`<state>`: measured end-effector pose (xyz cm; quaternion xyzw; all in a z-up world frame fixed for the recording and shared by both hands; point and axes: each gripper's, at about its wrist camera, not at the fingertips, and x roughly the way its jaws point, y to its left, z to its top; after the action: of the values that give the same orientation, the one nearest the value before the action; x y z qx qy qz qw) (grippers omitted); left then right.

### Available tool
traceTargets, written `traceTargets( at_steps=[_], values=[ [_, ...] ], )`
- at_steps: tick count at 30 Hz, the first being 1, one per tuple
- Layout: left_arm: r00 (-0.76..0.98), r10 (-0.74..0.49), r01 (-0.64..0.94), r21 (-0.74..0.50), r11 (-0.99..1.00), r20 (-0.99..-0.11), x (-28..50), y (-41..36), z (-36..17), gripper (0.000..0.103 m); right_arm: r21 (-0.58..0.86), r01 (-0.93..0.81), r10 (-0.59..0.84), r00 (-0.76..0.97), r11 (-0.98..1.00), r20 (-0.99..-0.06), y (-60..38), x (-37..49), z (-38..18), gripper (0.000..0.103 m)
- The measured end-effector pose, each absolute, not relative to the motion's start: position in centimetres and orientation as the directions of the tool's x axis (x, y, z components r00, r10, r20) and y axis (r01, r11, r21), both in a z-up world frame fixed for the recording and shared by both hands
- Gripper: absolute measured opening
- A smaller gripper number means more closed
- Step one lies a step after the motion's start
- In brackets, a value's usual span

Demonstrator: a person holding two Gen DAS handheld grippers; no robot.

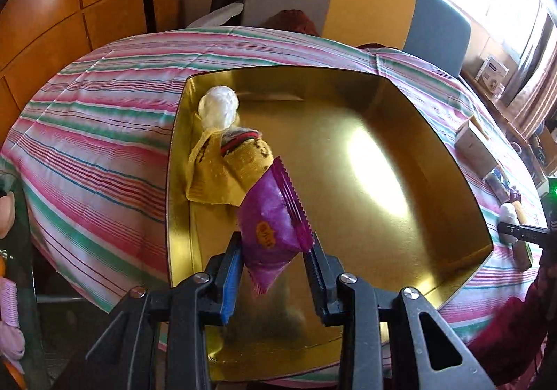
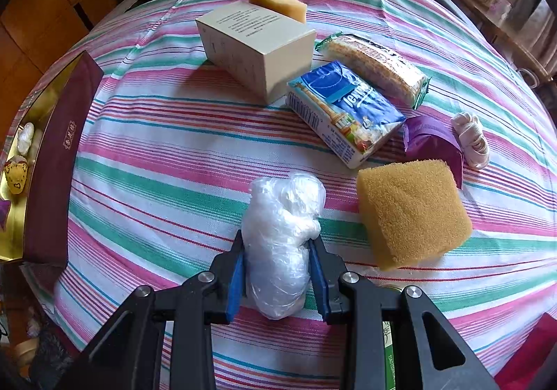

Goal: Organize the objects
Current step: 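Lower the purple snack bag into the gold tray and open the left tool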

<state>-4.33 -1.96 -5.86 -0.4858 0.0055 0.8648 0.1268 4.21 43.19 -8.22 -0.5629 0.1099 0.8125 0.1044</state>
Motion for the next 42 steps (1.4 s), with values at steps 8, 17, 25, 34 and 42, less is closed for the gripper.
traceTargets(
  at_steps=[8, 17, 25, 34, 42],
  values=[
    [-0.513, 0.151, -0.173, -0.070, -0.982, -0.845, -5.2, -2.4, -6.0, 0.038, 0.060, -0.293, 0.047, -0.345, -0.954, -0.938, 43.1, 4.4, -8.2, 0.034],
    [-0.582, 0.092, -0.191, 0.026, -0.981, -0.808, -4.6, -1.5, -4.9, 0.038, 0.058, -0.295, 0.050, -0.345, -0.954, -0.937, 42.8, 4.0, -8.4, 0.034],
    [-0.645, 0.103, -0.207, 0.044, -0.977, -0.758, -3.2, -1.1, -2.6, 0.038, 0.043, -0.290, 0.063, -0.345, -0.956, -0.937, 42.6, 4.4, -8.3, 0.033],
    [-0.671, 0.135, -0.232, 0.034, -0.972, -0.729, -2.1, -1.1, -1.3, 0.038, 0.014, -0.285, 0.091, -0.352, -0.958, -0.932, 41.7, 3.8, -8.3, 0.032],
    [-0.662, 0.156, -0.234, 0.005, -0.972, -0.733, -2.1, -2.1, -1.8, 0.038, 0.043, -0.322, 0.087, -0.379, -0.946, -0.921, 41.5, 4.3, -7.2, 0.030]
  ],
)
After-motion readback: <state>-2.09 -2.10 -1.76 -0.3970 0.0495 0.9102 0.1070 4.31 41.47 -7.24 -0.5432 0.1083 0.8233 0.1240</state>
